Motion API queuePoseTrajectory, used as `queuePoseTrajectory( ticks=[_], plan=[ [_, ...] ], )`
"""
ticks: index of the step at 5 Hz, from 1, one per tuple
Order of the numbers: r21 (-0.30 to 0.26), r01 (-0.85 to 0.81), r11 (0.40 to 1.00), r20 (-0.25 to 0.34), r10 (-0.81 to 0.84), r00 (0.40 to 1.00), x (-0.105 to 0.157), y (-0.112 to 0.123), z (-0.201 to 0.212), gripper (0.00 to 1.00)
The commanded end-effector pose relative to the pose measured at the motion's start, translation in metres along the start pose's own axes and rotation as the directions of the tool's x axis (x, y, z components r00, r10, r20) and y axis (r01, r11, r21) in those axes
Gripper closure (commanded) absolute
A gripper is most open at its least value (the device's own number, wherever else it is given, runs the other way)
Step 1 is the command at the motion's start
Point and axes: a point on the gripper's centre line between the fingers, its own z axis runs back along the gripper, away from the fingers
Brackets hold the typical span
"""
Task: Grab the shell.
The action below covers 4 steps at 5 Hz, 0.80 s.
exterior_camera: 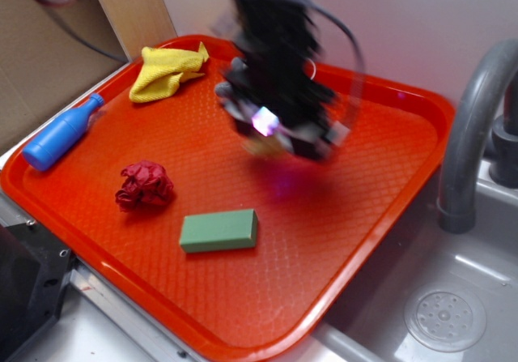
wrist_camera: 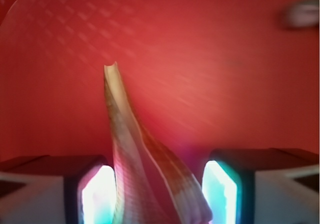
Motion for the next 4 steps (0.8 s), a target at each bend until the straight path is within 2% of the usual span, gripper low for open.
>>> queuePoseTrajectory(
  ticks=[1,2,3,4],
  plan=[
    [0.078,0.034,0.996,0.052,-0.038,0.998,-0.019,0.057,0.101,1.00],
    [0.131,0.030,0.991,0.070,-0.040,0.997,-0.033,0.070,0.137,1.00],
    [0.123,-0.004,0.992,0.113,-0.010,0.994,-0.042,0.079,0.169,1.00],
    [0.139,-0.006,0.990,0.117,-0.010,0.993,-0.041,0.081,0.164,1.00]
  ],
)
